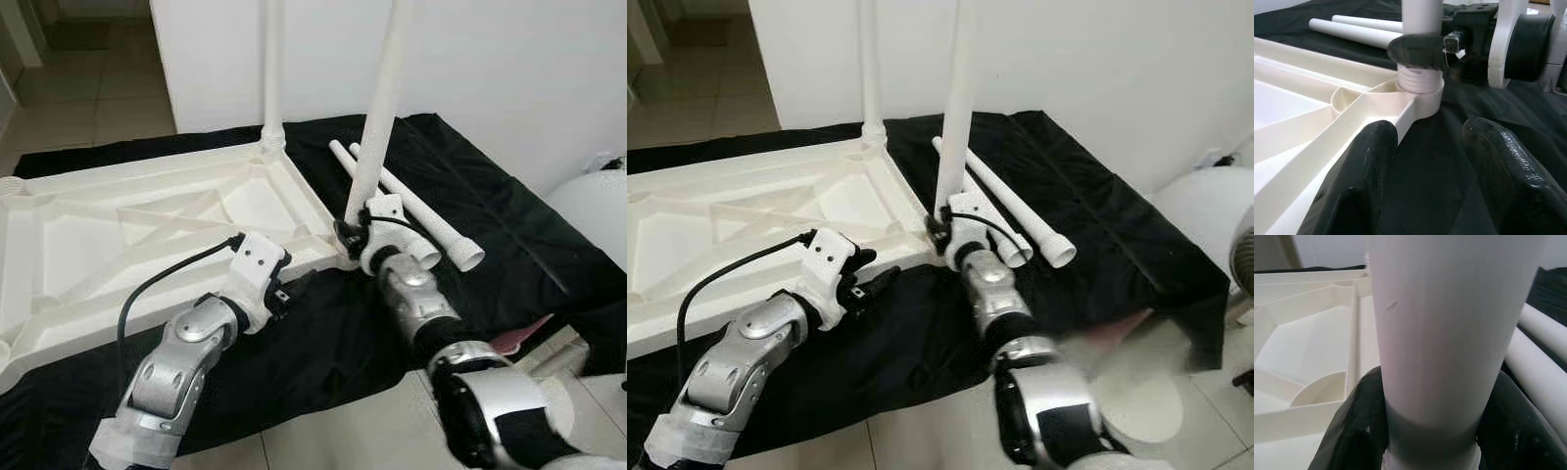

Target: Building children table

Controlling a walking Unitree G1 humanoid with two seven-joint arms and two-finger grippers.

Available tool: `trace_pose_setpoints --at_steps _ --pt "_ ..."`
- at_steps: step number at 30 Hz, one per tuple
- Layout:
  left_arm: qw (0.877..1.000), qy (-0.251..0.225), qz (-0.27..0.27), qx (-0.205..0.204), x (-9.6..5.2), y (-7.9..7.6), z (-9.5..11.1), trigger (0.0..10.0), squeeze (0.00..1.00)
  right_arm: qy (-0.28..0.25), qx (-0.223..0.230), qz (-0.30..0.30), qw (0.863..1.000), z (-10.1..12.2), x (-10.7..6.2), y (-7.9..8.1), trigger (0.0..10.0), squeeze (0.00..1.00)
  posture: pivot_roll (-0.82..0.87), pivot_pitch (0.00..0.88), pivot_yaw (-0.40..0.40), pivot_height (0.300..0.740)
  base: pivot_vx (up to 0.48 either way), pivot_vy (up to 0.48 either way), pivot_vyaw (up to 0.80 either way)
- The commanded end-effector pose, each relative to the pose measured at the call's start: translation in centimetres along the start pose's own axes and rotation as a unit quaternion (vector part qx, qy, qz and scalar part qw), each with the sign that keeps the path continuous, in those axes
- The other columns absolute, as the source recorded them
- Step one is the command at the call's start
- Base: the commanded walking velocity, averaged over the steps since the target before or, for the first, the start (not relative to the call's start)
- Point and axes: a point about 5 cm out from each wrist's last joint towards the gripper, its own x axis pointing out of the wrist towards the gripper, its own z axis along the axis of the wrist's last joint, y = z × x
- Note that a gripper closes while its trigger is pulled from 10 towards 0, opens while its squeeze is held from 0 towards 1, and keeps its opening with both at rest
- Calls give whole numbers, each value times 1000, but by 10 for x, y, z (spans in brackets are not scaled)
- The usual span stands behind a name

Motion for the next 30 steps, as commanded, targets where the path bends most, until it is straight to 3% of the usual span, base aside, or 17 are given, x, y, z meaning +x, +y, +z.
trace_pose_setpoints --at_steps 1,4,6,10,13,14,15,24,25,30 --pt "1000 9 -1 -9 -2 -1 -4 10000 0 22 19 -62 998 -8 -3 -2 10000 0 38 37 -28 740 0 0 0" --pt "1000 10 -1 -9 -3 -1 -4 10000 0 20 24 -78 996 -7 -3 1 10000 0 38 37 -28 740 0 0 0" --pt "1000 10 0 -9 -3 0 -4 10000 0 9 26 -98 995 -5 -6 13 10000 0 38 36 -27 740 0 0 0" --pt "1000 10 -1 -8 -2 0 -4 10000 0 -13 27 -80 996 0 -7 24 10000 0 33 35 -28 740 0 0 0" --pt "1000 9 0 -8 -1 1 -3 10000 0 -33 33 -73 996 5 -8 24 10000 12 33 33 -35 740 0 0 0" --pt "1000 8 1 -8 -1 1 -3 10000 0 -39 36 -72 996 6 -9 23 10000 569 33 34 -35 740 0 0 0" --pt "1000 8 3 -8 -1 2 -3 10000 0 -46 37 -71 996 8 -9 23 10000 1000 33 34 -38 740 0 0 0" --pt "1000 12 5 -8 -2 1 -6 10000 0 -55 13 -79 995 6 -18 15 10000 1000 27 36 -41 740 0 0 0" --pt "1000 14 6 -7 -1 2 -7 10000 0 -60 14 -68 996 5 -22 16 10000 0 27 36 -41 740 0 0 0" --pt "1000 12 12 -6 0 4 -5 10000 0 -79 18 -50 995 2 -34 16 10000 0 15 37 -40 740 0 0 0"
